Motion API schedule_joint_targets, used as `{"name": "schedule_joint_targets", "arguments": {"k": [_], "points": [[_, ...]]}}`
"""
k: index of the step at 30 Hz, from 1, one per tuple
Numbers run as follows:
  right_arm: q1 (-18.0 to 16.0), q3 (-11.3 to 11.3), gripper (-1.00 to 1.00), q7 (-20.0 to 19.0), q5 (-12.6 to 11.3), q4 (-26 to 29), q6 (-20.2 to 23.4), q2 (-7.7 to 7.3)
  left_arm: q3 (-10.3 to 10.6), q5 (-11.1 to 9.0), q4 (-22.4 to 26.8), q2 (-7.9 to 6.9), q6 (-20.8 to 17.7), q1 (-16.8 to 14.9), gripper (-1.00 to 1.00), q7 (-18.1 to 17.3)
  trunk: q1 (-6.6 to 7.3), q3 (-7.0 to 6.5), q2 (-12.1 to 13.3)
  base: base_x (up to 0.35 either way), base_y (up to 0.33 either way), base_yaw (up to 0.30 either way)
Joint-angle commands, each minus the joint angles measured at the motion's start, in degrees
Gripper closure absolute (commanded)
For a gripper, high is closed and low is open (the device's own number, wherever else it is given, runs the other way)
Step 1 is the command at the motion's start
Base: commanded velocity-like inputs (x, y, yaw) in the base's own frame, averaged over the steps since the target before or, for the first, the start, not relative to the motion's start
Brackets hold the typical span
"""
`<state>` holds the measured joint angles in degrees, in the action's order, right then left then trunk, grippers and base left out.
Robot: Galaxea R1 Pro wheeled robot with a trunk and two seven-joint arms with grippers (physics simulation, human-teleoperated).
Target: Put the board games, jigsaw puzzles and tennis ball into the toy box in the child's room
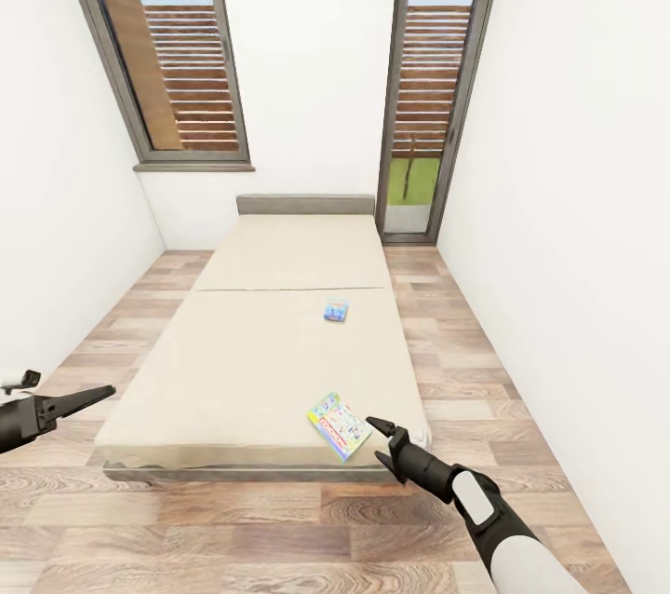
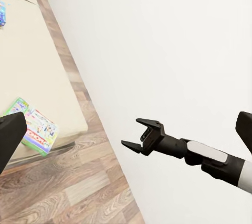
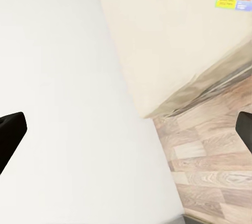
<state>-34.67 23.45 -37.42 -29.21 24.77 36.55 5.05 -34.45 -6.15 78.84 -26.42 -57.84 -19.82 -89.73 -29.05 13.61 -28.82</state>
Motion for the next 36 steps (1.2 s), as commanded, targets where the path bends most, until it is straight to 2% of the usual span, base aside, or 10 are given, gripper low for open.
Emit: {"name": "schedule_joint_targets", "arguments": {"k": [1, 9, 22, 36], "points": [[-0.05, 0.42, -1.0, -0.02, -0.07, 0.05, 0.37, 0.05, -0.02, 0.1, 0.0, -0.02, -0.61, -0.04, -1.0, -0.27, -0.25, 0.28, -0.51, 0.0, 0.0, 0.0], [-0.05, 0.74, -1.0, -0.38, -0.29, -0.21, 0.72, 0.13, -0.01, 0.09, 0.0, -0.03, -0.61, -0.04, -1.0, -0.27, -2.01, 1.72, -3.72, 0.0, 0.0, 0.0], [0.04, 0.8, -1.0, -0.88, -4.13, -0.11, 0.75, 0.07, 0.2, 0.09, 0.0, 0.02, -0.66, -0.04, -1.0, -0.27, -4.86, 4.05, -8.94, 0.0, 0.0, 0.0], [0.04, 0.76, -1.0, -0.83, -4.62, -0.13, 0.96, 0.14, 0.3, 0.12, 0.0, 0.05, -0.69, -0.04, -1.0, -0.27, -7.94, 6.57, -14.55, 0.0, 0.0, 0.0]]}}
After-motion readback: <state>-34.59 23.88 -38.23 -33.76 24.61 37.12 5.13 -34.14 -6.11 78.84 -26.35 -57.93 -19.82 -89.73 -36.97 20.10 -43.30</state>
